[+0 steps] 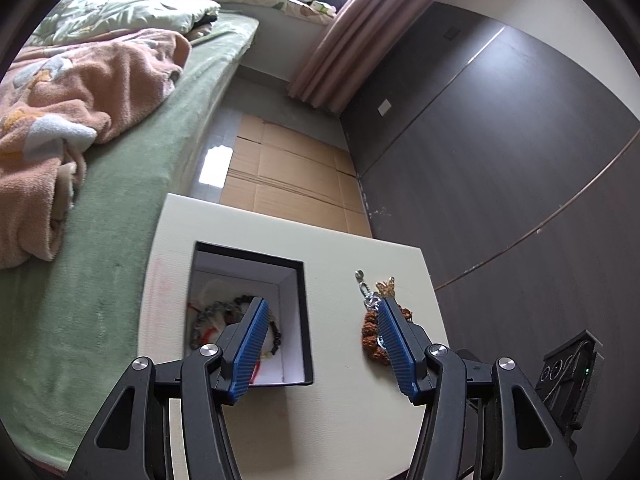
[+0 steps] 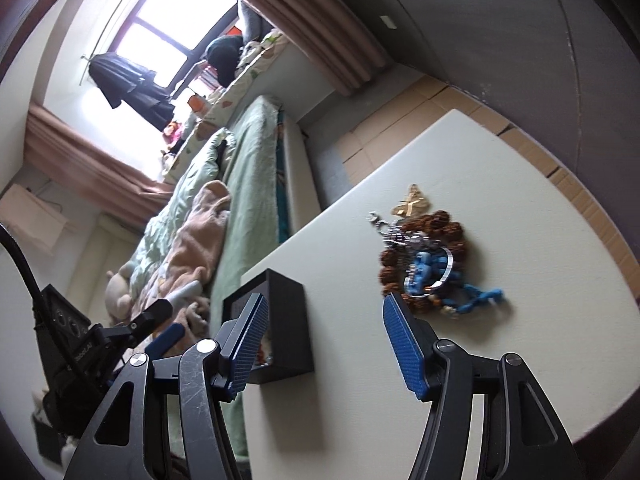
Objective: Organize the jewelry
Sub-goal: 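Move the left tool over the silver chains on the pile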
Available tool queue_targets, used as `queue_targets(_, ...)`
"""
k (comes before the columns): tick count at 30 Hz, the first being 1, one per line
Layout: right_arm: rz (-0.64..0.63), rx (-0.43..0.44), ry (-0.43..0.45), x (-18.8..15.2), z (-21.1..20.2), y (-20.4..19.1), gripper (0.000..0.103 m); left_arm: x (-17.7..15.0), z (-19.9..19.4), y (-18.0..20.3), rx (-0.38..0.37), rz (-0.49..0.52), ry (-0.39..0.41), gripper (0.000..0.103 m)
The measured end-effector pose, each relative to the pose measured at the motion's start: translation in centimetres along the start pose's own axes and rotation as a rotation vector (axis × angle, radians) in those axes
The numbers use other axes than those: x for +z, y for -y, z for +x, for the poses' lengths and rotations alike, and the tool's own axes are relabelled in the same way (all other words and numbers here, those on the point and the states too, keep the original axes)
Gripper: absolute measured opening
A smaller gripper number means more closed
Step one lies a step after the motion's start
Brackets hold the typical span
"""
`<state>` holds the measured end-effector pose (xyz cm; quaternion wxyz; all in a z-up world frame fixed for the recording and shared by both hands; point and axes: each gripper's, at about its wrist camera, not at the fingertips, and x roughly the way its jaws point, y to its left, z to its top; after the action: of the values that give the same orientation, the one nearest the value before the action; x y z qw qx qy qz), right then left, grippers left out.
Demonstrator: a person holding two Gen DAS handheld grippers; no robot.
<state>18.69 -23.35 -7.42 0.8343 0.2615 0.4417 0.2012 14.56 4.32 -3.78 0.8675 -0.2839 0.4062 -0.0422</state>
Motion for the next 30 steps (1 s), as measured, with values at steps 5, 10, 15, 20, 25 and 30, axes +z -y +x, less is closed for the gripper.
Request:
queue_targets(5,0.051,-0.031,0.005,0.3,-0.8,1.9,0.083,-0.8,1.8,2.1,-0.015,0.041,-0.028,0.058)
queue_targets(10,0.098,-0.036,0.01,0.8,-1.3,3.4,0.083,-1.7,3.8,4.1,-0.03,0.085,-0.053,0.058)
queue_targets(15,0.142,-0.035,0.008,1.3,-1.5,4.8,0.082,-2.3,6.0,5.6,-0.037,0.109,-0.085,0.058)
queue_targets(20,0.169,-0.047,-0.011,1.8,-1.1,5.8,0.072,-2.7,7.6,6.7,-0.047,0.132,-0.104,0.058)
queue_targets(25,0.208,-0.051,-0.034,2.0,-0.8,6.7,0.067,-3.0,9.5,7.7,-0.061,0.136,-0.135,0.056)
queue_targets(30,0.265,-0.041,-0.032,2.5,-0.8,7.9,0.067,-3.0,11.8,9.0,-0.08,0.153,-0.18,0.048)
